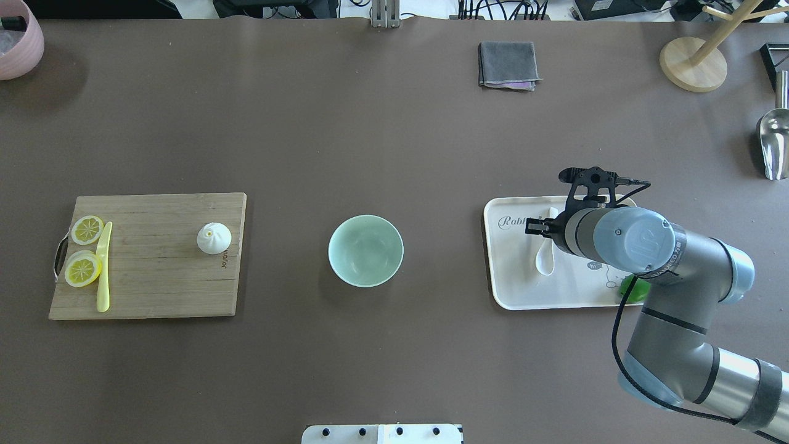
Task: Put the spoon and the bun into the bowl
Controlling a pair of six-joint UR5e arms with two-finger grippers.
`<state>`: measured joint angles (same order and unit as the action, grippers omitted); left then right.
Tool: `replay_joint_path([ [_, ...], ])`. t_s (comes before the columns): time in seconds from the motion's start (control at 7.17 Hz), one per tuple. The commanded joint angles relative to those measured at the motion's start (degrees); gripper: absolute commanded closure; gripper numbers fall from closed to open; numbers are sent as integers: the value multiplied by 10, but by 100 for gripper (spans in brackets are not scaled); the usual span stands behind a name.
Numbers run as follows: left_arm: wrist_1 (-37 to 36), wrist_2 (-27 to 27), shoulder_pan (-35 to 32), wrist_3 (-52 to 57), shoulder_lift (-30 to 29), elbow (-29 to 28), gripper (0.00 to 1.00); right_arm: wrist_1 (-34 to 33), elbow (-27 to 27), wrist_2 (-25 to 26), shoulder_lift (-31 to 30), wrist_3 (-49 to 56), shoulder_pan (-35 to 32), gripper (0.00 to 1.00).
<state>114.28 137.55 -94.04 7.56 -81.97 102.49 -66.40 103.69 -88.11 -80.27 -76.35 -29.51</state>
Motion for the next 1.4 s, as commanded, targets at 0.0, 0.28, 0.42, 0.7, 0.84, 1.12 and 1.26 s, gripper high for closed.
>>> replay_joint_path([
  [0.0, 0, 0, 0, 0, 0, 0, 2, -1, -5, 11, 0, 0, 8, 100],
  [0.28, 0, 0, 0, 0, 0, 0, 2, -2, 2, 19, 9, -1, 11, 100],
  [0.42, 0, 0, 0, 0, 0, 0, 2, -7, 12, 16, 26, -1, 9, 100],
  [0.7, 0, 1, 2, 0, 1, 0, 2, -90, 13, 15, 124, -78, 9, 100],
  [0.84, -1, 0, 4, 0, 1, 0, 2, -161, 10, 19, 194, -152, 17, 100],
  [1.12, -1, 1, 6, 0, 1, 0, 2, -264, -14, 88, 286, -281, 58, 100],
  [1.26, -2, 1, 6, 0, 1, -1, 2, -280, -47, 123, 322, -331, 78, 100],
])
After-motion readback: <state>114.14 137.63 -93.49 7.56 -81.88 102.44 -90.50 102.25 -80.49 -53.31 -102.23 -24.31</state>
